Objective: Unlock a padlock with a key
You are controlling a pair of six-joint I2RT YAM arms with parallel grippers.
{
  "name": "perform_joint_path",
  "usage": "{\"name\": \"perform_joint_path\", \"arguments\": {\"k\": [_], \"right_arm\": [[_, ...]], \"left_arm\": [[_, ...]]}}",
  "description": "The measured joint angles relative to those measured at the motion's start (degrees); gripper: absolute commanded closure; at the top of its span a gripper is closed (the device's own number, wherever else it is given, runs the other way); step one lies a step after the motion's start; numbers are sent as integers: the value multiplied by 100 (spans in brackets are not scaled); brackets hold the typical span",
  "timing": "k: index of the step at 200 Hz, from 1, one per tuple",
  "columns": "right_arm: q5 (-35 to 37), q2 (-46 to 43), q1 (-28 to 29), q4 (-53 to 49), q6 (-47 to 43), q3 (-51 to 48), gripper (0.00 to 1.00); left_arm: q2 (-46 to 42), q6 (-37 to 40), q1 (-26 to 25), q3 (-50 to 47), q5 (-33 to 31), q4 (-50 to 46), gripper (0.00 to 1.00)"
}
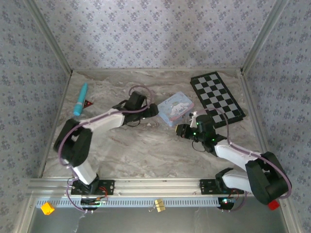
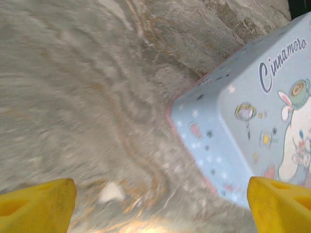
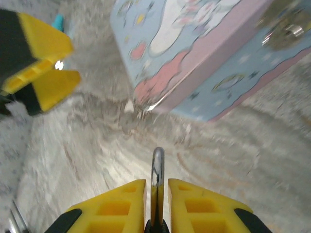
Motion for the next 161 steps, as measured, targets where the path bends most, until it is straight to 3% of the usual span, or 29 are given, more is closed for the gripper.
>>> {"name": "perform_joint_path", "arguments": {"k": [77,161], "right_arm": [[522,350,1182,-874,-450,81,83],[605,1062,1287,-654,-380,81,80]], "left_arm": [[-2835,839,179,-2881,-826,442,6],[-4153,1008,181,-3567,-1322,621,5]]}}
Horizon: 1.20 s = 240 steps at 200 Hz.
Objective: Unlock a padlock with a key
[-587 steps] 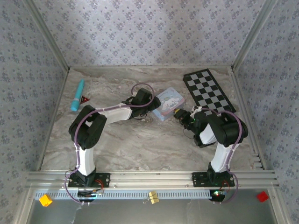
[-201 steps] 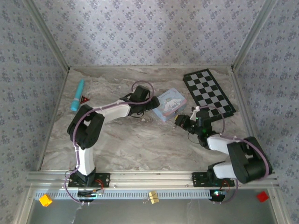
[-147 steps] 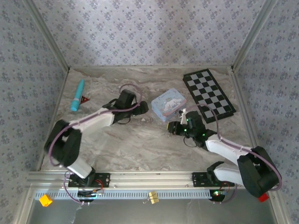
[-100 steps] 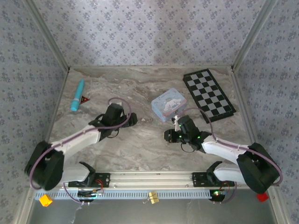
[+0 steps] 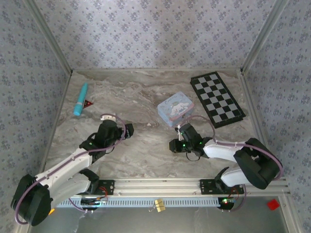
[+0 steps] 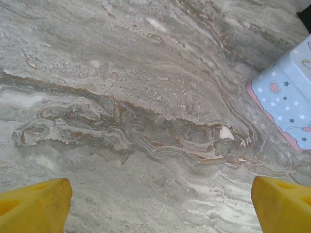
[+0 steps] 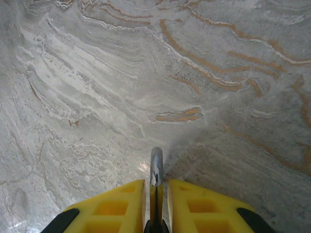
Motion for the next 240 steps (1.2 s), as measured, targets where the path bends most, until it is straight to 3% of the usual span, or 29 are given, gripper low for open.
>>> {"name": "perform_joint_path", "arguments": {"k": [33,70,96,132,169,205,240], "right_arm": [[13,9,7,48,107,0,64],[-166,-125,13,162,205,2,26],[232,-494,-184,-205,92,11,2],[1198,-1537,-581,-1508,-216,149,1],[2361,-2715,-1040,-2450,-560,726,1],[3947,-3161,-1311,-2184,-1412,837,1],[4868,-2435,-1770,-1309,-2673,739,1]], "left_arm": [[-444,157,15,-22,-131,-28,3],[-741,289,74,-22,-345,-105,0],[-767,378,74,-22,-654,-192,0],[-629,588,87,-9,-1624,-234,0],[144,946,422,232,-2846,28,0],[1366,1475,1394,553,-3217,732,0],[2011,2371,1698,538,-3200,1829,0]]}}
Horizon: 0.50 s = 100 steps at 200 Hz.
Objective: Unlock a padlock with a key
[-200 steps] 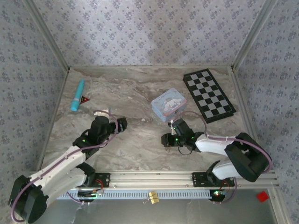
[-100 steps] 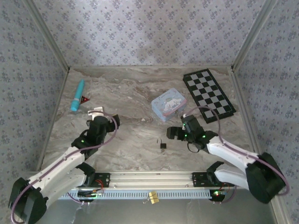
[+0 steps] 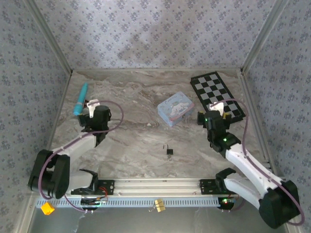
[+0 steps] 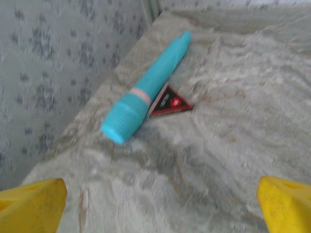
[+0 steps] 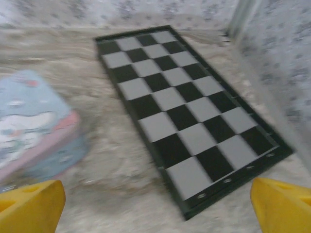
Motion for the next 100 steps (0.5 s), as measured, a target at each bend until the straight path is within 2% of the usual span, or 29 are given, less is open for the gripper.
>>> {"name": "perform_joint_path", "arguments": {"k": [37,63,84,100], "right_arm": [[-44,1211,-769,1539,-623,-605,1],[-245,1934,-977,2863,-997,-1126,1],[-603,2146,-1040,3617,-1228,-1346,1],[-1029,2177,-1189,4201,-1353,-1449,1]], "left_arm": [[501,719,455,-538,717,1469,0],[761,997,621,-822,1064,2074,0],[1058,1154,713,-1016,1307,2924,0],[1204,1172,828,-1038,1532,3060,0]]}}
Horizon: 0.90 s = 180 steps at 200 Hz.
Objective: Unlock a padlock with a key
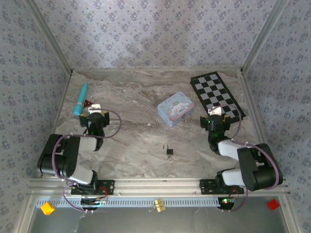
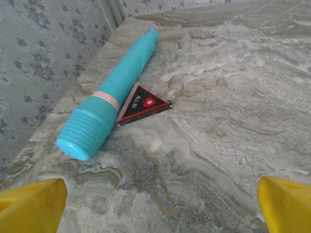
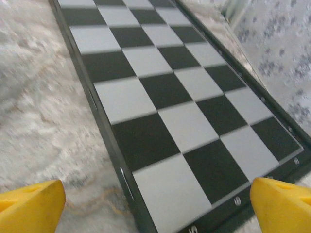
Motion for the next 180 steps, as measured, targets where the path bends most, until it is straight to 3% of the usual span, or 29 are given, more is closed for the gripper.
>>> {"name": "perform_joint_path", "arguments": {"k": [51,77,180], "right_arm": [[-1508,710,-1062,1241,0,-74,1],[-1593,1156,-1158,1126,136,175,1],[-1646,1161,-1108,1145,229,306,1]], "left_arm": [[308,-140,525,13,745,540,0],[376,-229,592,37,887,422,0],[376,-337,660,96,1104,382,0]]}}
